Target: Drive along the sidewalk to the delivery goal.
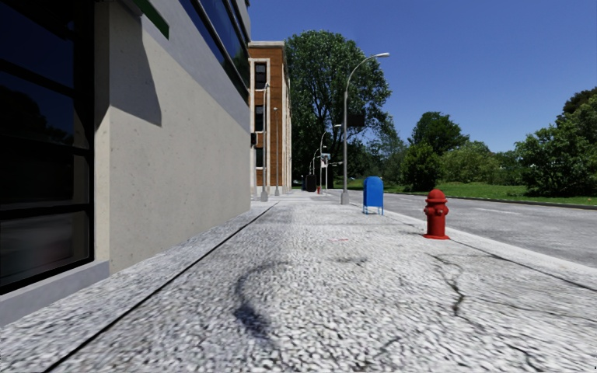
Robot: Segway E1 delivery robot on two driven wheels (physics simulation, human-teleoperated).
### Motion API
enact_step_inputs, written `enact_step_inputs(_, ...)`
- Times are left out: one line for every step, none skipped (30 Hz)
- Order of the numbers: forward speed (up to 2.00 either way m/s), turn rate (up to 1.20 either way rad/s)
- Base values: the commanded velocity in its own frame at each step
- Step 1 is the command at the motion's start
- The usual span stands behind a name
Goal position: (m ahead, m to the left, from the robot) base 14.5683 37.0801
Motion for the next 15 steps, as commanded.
enact_step_inputs(2.00, 0.00)
enact_step_inputs(2.00, 0.00)
enact_step_inputs(2.00, 0.00)
enact_step_inputs(2.00, 0.00)
enact_step_inputs(2.00, 0.00)
enact_step_inputs(2.00, 0.00)
enact_step_inputs(2.00, 0.00)
enact_step_inputs(2.00, 0.00)
enact_step_inputs(2.00, 0.00)
enact_step_inputs(2.00, 0.00)
enact_step_inputs(2.00, 0.00)
enact_step_inputs(2.00, 0.00)
enact_step_inputs(2.00, 0.00)
enact_step_inputs(2.00, 0.00)
enact_step_inputs(2.00, 0.00)
